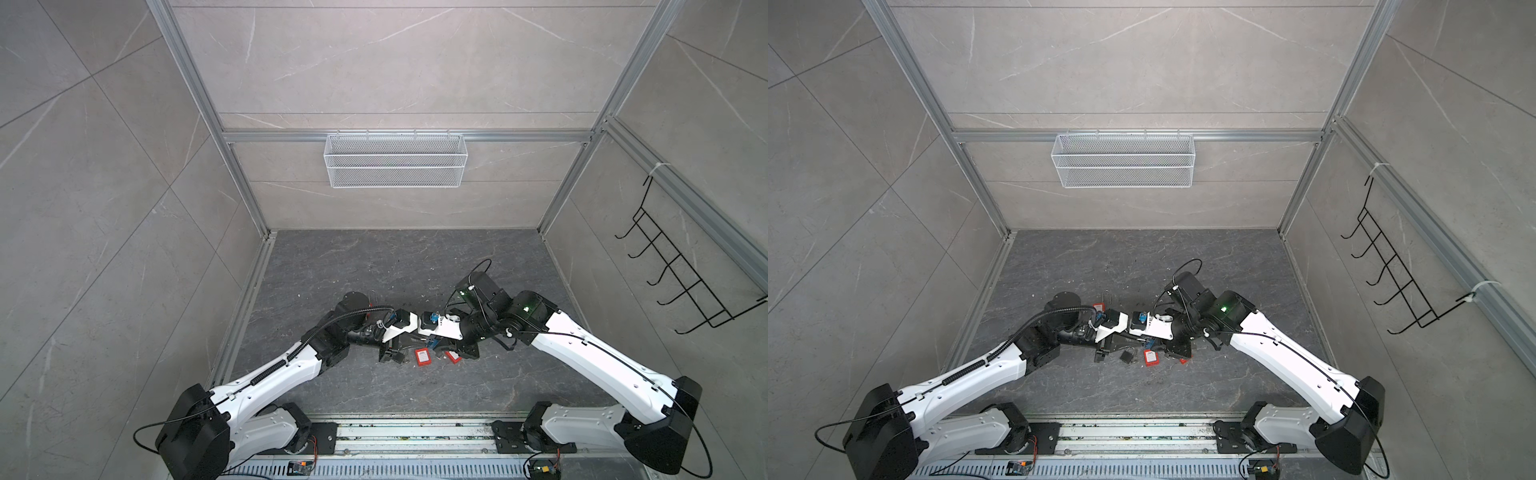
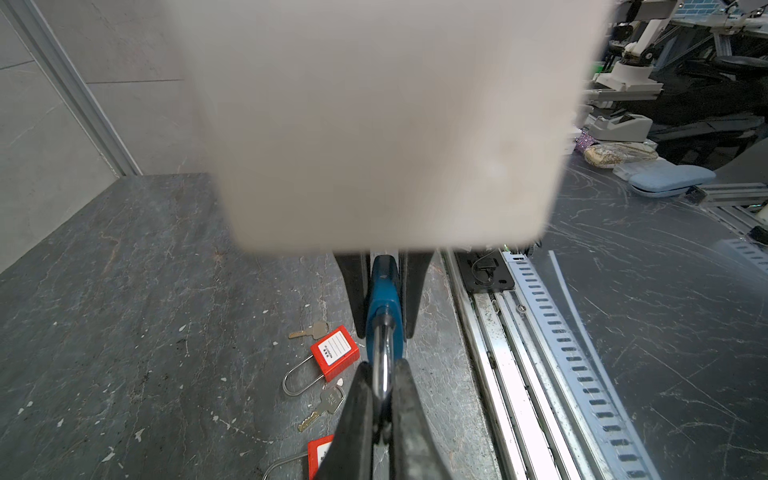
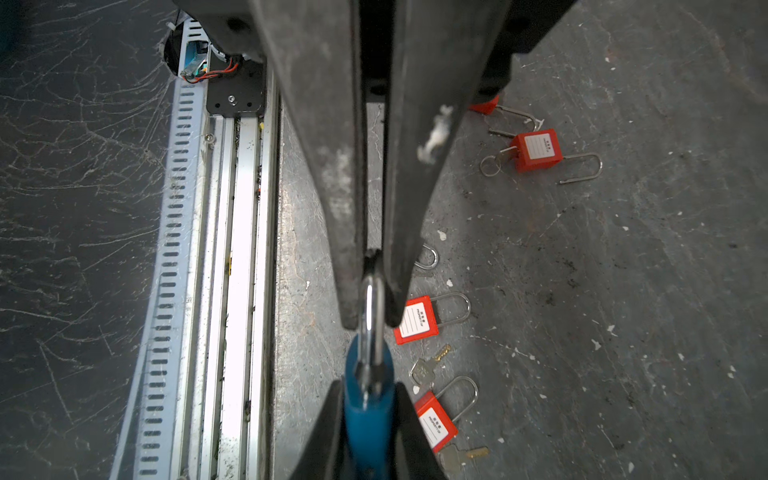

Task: Lock with the key

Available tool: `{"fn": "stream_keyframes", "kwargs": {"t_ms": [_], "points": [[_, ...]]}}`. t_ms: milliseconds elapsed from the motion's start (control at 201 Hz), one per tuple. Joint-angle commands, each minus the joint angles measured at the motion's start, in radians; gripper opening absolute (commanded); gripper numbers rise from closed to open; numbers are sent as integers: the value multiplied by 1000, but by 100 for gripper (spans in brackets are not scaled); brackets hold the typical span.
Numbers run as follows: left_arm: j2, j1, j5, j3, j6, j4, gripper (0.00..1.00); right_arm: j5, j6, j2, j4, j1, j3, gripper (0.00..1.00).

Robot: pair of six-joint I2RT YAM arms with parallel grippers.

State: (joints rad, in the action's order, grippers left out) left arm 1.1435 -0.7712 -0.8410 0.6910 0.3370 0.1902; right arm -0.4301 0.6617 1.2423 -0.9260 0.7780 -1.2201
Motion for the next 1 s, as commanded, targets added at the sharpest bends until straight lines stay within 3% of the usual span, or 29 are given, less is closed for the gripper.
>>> {"fn": "stream_keyframes", "kwargs": {"t_ms": [0,677,991], "points": [[24,-51,-40,-16,-36,167,0,-141,-42,-14,364,21,-5,1],[109,-86,-51,-47,-80,289,0,-190,-80,80,509,23,-48,0],[70,-107,-15,-63,125,118,0,-308,-66,106,463,20,-100,0]]}}
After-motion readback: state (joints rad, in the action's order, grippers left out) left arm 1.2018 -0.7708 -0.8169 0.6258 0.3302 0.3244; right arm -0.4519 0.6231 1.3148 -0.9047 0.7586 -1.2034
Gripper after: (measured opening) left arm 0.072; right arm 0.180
